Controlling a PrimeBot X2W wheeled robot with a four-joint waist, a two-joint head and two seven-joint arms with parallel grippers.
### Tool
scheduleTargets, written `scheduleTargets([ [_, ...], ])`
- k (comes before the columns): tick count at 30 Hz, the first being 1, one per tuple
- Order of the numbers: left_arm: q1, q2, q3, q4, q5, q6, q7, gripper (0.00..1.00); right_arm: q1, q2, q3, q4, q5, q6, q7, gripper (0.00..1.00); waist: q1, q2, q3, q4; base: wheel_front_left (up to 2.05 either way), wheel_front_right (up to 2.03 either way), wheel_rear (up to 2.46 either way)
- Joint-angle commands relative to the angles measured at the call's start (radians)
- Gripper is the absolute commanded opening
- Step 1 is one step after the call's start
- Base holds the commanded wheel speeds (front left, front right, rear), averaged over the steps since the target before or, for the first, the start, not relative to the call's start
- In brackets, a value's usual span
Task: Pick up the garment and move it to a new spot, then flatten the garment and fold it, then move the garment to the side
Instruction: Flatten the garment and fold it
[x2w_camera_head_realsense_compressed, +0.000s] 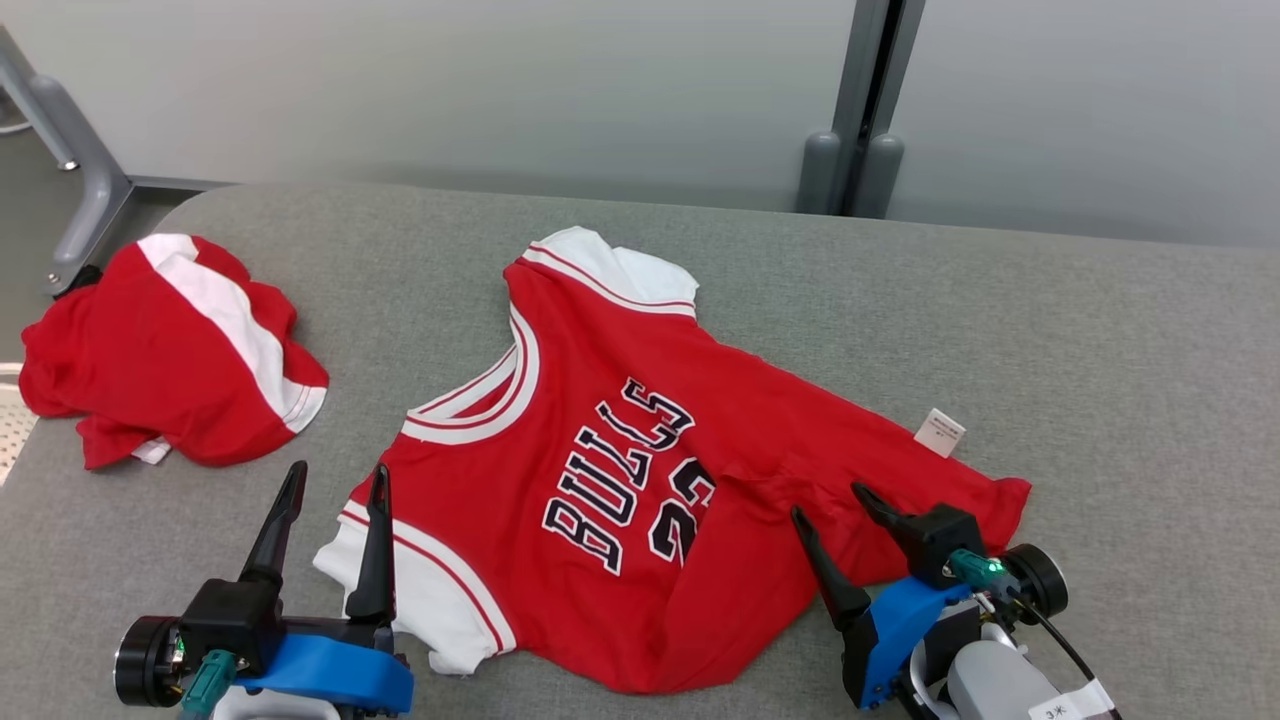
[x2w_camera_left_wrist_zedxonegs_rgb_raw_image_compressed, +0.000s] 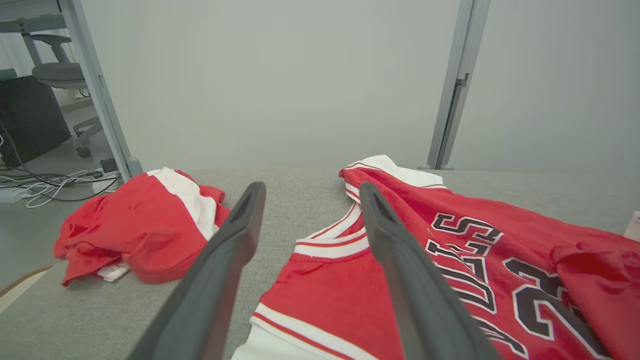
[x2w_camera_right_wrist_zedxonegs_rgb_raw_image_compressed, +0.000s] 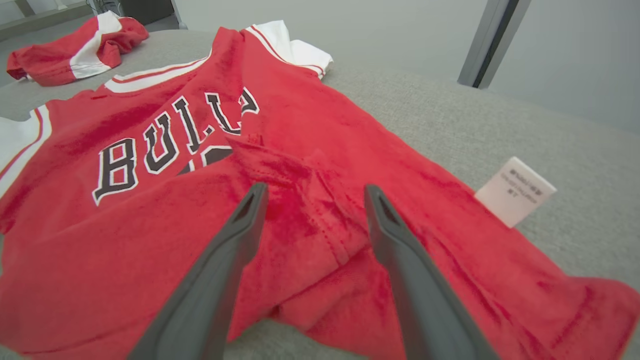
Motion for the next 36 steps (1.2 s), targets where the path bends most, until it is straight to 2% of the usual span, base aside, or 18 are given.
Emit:
scheduleTargets([
  [1,-0.014,0.000,-0.001,0.000,-0.003,-0.001,-0.003,1.00,-0.017,-0.007,0.002,0.010,-0.007,0.000,-0.004,1.00,-0.0001,-0.0001,0.005,0.006,0.00,0.00,0.00],
  [6,-0.027,0.002,-0.008,0.004,-0.009,-0.001,-0.003,1.00,-0.052,-0.007,0.019,0.088,0.000,0.000,-0.004,1.00,-0.0001,-0.0001,0.019,0.018,0.00,0.00,0.00],
  [7,-0.030,0.002,-0.009,0.005,-0.008,-0.001,-0.003,1.00,-0.057,-0.006,0.026,0.104,0.007,0.000,-0.004,0.95,-0.0001,-0.0001,0.020,0.020,0.00,0.00,0.00],
  [8,-0.032,0.002,-0.009,0.006,-0.007,-0.001,-0.003,1.00,-0.063,-0.006,0.032,0.111,0.011,0.000,-0.004,0.13,-0.0001,-0.0001,0.021,0.021,0.00,0.00,0.00],
  [9,-0.035,0.001,-0.010,0.006,-0.007,-0.001,-0.003,1.00,-0.072,-0.005,0.034,0.112,0.014,0.000,-0.004,0.00,-0.0001,-0.0001,0.022,0.022,0.00,0.00,0.00],
  [15,-0.036,0.000,-0.006,0.014,-0.012,-0.001,-0.003,1.00,-0.097,-0.014,0.022,0.113,0.035,0.000,-0.004,0.00,-0.0001,-0.0001,0.022,0.017,0.00,0.00,0.00],
  [28,-0.023,0.000,-0.017,0.017,-0.021,-0.001,-0.003,1.00,-0.142,-0.080,-0.084,-0.053,0.022,0.000,-0.004,0.00,-0.0001,-0.0001,0.012,-0.052,0.00,0.00,0.00],
  [36,-0.014,-0.003,-0.030,0.022,-0.026,-0.001,-0.003,1.00,-0.022,-0.066,-0.127,-0.160,0.070,0.000,-0.004,0.00,-0.0001,-0.0001,0.003,-0.131,0.00,0.00,0.00],
])
